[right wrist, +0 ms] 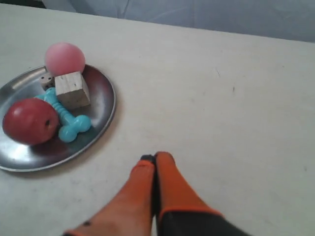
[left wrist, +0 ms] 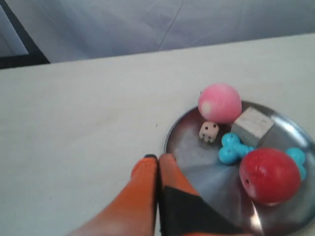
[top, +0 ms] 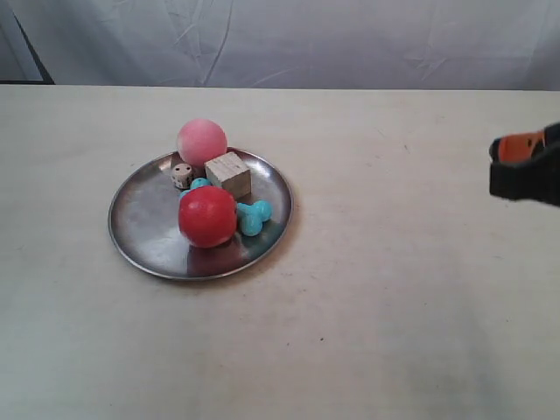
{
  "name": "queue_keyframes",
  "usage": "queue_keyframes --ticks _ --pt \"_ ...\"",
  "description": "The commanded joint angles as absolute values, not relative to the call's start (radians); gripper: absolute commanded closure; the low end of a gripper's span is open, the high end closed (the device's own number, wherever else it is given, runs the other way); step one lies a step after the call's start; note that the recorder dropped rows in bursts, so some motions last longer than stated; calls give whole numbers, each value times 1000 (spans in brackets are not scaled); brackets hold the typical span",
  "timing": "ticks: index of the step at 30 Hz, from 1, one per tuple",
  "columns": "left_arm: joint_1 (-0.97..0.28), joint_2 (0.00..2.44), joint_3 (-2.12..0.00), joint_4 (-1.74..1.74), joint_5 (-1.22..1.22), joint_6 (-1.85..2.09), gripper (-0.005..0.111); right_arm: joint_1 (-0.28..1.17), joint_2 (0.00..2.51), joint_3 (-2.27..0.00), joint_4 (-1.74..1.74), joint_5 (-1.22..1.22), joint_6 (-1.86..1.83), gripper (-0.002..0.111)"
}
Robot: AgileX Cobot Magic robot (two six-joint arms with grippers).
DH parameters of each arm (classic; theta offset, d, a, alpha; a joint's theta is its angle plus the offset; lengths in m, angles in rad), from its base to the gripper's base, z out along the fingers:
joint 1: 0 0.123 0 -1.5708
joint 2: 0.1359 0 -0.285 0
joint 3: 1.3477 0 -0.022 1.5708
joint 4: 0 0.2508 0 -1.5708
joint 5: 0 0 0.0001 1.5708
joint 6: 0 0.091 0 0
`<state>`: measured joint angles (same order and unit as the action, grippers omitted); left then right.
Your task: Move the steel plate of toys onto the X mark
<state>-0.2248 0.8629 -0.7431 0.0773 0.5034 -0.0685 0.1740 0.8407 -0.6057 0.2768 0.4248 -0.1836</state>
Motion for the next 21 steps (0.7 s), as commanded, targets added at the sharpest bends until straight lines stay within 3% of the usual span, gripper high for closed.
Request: queue_keyframes --ticks 1,14,21 --pt "-231 825 -708 87 610 -72 106 171 738 -508 316 453 -182 108" --pt "-231 825 -708 87 628 -70 106 171 659 -503 280 486 -190 108" --pt "-231 825 -708 87 621 -70 106 94 390 -439 209 479 -183 108"
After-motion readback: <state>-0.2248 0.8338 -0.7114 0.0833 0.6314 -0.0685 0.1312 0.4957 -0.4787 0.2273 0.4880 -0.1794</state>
